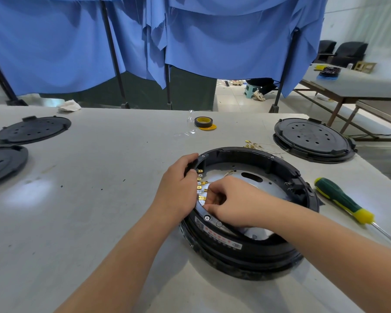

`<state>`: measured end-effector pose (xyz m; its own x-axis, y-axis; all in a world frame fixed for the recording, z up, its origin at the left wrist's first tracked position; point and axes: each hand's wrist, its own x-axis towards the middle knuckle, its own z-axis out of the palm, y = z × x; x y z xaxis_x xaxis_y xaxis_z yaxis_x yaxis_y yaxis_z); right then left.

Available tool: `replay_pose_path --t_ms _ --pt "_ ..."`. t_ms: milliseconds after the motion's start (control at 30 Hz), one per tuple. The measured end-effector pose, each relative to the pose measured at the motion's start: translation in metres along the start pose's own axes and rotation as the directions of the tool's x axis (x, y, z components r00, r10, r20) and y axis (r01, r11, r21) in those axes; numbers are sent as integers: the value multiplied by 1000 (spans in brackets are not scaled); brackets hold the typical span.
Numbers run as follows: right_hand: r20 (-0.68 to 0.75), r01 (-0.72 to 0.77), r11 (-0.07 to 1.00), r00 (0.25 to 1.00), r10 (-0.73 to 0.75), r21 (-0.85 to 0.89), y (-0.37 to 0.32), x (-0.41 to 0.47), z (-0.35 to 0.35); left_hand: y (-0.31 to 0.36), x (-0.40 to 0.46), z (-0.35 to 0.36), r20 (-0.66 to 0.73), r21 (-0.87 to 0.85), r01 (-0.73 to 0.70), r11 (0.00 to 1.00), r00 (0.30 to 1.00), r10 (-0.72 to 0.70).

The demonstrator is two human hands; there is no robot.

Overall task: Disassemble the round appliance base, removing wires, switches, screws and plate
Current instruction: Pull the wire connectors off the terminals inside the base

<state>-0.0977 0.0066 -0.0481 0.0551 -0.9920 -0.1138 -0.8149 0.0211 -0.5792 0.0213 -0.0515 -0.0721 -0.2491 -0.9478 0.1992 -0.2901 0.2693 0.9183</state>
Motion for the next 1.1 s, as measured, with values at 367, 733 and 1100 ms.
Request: replay_pose_path --t_ms 367,733,1100 --pt "3 -4 1000 1000 4 14 0 1 1 -1 0 0 -2 -6 -1 1000 1000 1" --pt "85 20 997 996 -26 69 0 3 -9 -1 0 -1 1 12 -7 1000 1000 7" --pt "98 -59 992 994 49 108 -1 1 -9 -1 1 0 0 12 -15 1000 1000 15"
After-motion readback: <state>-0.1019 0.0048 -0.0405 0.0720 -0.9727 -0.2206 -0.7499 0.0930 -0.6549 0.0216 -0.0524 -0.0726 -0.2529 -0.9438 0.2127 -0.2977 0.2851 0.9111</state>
